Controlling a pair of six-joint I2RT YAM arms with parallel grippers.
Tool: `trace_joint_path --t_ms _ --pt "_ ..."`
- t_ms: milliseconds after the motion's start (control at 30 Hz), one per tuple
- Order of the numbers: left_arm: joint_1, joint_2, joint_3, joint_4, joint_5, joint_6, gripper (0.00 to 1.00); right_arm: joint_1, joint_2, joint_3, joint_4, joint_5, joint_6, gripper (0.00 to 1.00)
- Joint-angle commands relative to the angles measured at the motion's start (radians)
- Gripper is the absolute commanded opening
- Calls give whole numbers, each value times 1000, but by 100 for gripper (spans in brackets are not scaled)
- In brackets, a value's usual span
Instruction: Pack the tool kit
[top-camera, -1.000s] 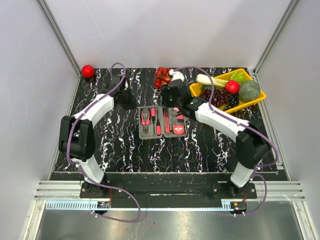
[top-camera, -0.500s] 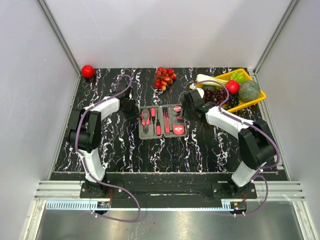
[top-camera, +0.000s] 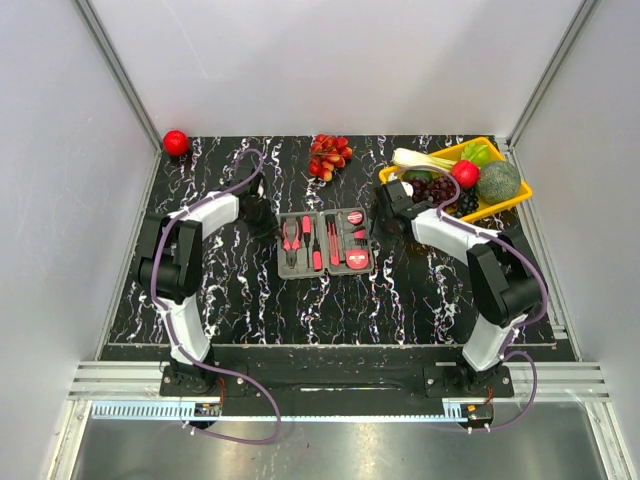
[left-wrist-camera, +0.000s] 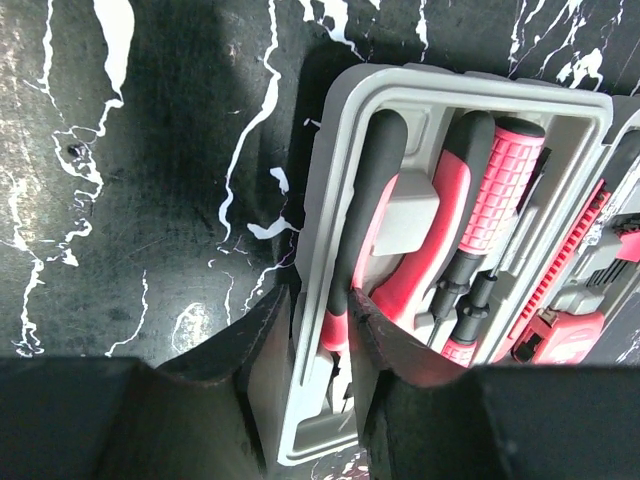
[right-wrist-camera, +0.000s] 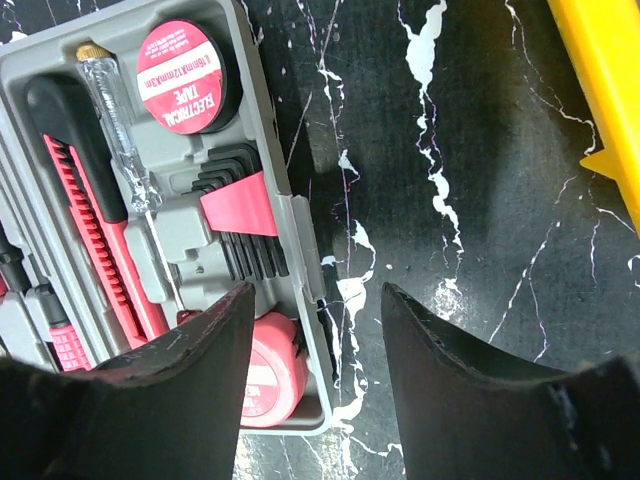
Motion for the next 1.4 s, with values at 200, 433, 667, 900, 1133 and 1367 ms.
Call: trace_joint_path --t_ms 200,433,667,900,1133,1367 --pt "-21 106 46 -105 -137 48 17 -50 58 29 62 -53 -19 57" --pt "-40 132 62 -131 -175 60 11 -61 107 84 74 -92 -78 40" --pt "-43 101 83 -131 -173 56 18 -61 105 147 6 -87 -109 17" --pt "-43 41 88 -137 -187 22 39 -61 76 185 -43 -76 -132 0" --pt "-43 -63 86 -122 -201 2 61 -59 50 259 -104 -64 -149 0" --pt "-32 -147 54 -91 -227 -45 61 -59 36 351 -167 -52 -154 0"
